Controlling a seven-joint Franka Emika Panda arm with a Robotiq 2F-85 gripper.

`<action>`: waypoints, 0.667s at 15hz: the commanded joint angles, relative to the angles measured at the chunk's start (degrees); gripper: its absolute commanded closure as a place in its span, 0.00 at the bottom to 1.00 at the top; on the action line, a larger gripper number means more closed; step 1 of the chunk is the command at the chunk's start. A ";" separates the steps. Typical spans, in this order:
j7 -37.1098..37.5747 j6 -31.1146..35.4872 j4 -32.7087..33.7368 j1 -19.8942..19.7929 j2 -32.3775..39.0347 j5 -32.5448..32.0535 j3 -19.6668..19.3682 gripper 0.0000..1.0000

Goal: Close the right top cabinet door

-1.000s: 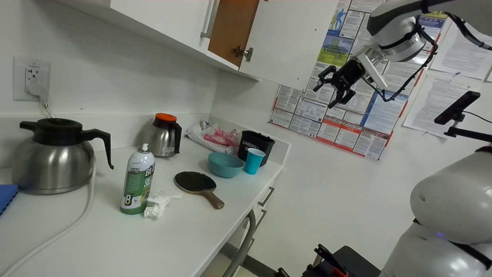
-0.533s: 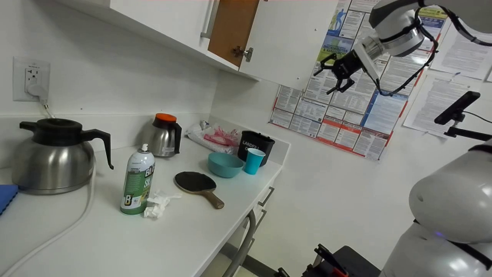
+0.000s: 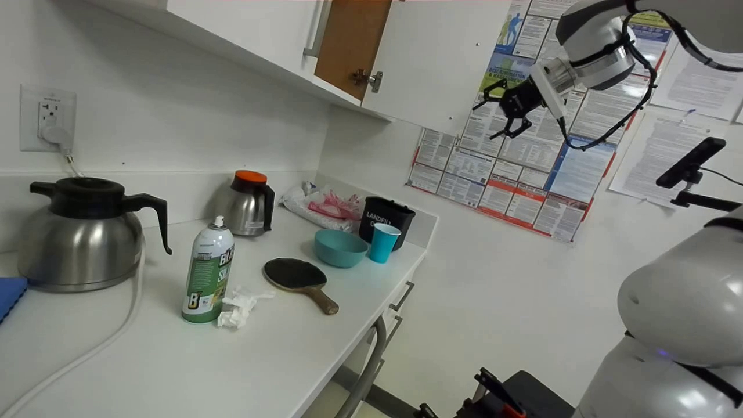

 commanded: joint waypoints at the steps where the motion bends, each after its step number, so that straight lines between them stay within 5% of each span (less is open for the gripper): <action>1: 6.11 3.58 5.29 -1.19 5.85 5.24 -0.70 0.00; 10: 21.55 9.09 15.66 -5.52 15.40 17.48 -1.44 0.00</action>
